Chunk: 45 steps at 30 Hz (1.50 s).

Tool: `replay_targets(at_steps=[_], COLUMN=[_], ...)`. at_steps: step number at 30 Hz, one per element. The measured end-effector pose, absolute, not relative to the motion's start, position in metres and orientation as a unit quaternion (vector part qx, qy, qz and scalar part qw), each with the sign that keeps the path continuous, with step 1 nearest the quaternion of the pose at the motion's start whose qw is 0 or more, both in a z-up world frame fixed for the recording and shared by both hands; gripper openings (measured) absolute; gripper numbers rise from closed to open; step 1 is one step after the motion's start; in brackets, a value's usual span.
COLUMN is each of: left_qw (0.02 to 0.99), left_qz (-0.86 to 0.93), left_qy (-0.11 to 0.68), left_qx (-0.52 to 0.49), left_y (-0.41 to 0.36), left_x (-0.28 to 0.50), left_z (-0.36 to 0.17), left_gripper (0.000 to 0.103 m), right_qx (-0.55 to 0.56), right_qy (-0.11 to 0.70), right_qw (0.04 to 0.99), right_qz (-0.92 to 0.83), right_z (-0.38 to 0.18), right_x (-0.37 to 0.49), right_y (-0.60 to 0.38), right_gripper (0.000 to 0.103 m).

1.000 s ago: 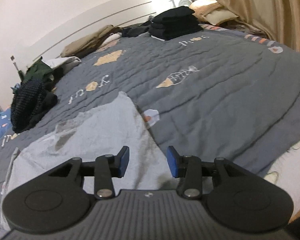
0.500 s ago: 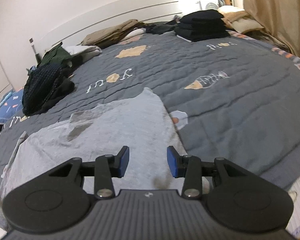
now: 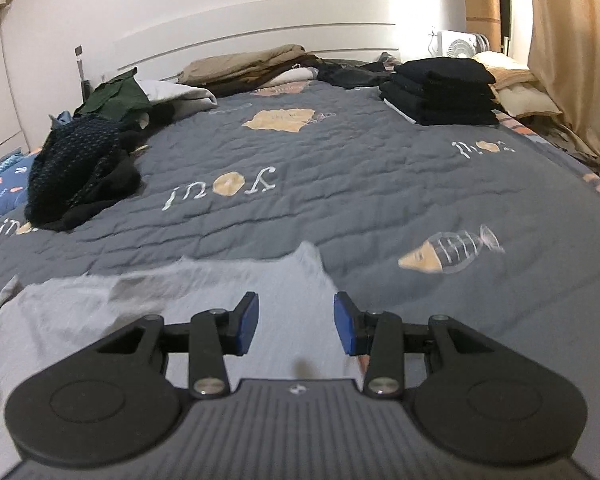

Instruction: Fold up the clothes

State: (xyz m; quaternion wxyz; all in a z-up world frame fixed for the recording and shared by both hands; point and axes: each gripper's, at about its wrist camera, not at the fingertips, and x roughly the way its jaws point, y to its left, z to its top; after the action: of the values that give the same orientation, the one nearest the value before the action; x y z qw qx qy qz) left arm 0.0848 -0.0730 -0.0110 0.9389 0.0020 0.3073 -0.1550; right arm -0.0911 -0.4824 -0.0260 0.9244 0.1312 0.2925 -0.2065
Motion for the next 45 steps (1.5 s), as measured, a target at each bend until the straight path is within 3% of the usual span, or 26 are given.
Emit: replay_targets(at_steps=[15, 41, 45], left_qw=[0.928, 0.923, 0.924], left_qz=[-0.177, -0.160, -0.147], left_qy=[0.321, 0.342, 0.346], left_qx=[0.067, 0.079, 0.073], left_y=[-0.111, -0.108, -0.103], left_x=[0.139, 0.167, 0.174], left_z=[-0.035, -0.060, -0.063], left_gripper=[0.037, 0.038, 0.038], right_qx=[0.079, 0.118, 0.122], right_qy=[0.372, 0.405, 0.405], right_qw=[0.915, 0.893, 0.893], right_qz=[-0.138, -0.157, -0.153], right_z=[-0.042, -0.090, -0.094], right_x=[0.005, 0.030, 0.032], right_y=[-0.528, -0.544, -0.542], right_gripper=[0.040, 0.040, 0.034])
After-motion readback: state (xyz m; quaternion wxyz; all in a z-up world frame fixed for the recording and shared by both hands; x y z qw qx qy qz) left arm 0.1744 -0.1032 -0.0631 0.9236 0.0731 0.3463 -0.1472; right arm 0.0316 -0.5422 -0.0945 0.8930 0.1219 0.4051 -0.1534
